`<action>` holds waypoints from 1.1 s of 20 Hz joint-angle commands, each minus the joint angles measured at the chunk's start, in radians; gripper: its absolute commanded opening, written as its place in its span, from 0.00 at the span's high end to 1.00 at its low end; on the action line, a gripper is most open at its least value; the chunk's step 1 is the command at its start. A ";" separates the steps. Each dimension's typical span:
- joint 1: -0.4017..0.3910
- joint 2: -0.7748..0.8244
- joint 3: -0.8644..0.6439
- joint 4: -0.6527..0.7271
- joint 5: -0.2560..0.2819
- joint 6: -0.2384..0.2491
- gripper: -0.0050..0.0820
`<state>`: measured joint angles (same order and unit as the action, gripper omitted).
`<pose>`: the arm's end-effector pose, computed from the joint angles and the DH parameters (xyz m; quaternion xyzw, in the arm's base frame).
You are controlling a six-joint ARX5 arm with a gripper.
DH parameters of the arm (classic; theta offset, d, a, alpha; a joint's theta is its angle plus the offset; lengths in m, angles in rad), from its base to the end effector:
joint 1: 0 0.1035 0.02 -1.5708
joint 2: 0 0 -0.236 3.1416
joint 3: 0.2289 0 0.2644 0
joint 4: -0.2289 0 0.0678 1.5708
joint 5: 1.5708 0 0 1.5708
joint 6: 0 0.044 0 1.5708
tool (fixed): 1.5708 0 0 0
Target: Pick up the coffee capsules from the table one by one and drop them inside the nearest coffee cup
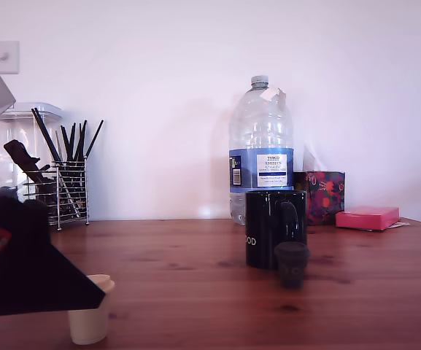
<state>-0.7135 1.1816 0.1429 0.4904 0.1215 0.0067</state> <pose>0.1537 -0.1401 0.0723 0.0819 0.2576 -0.3912 0.8797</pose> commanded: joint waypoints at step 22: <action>-0.007 0.208 0.142 -0.154 0.035 0.002 0.60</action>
<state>-0.7177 1.3792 0.2832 0.3363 0.1555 0.0067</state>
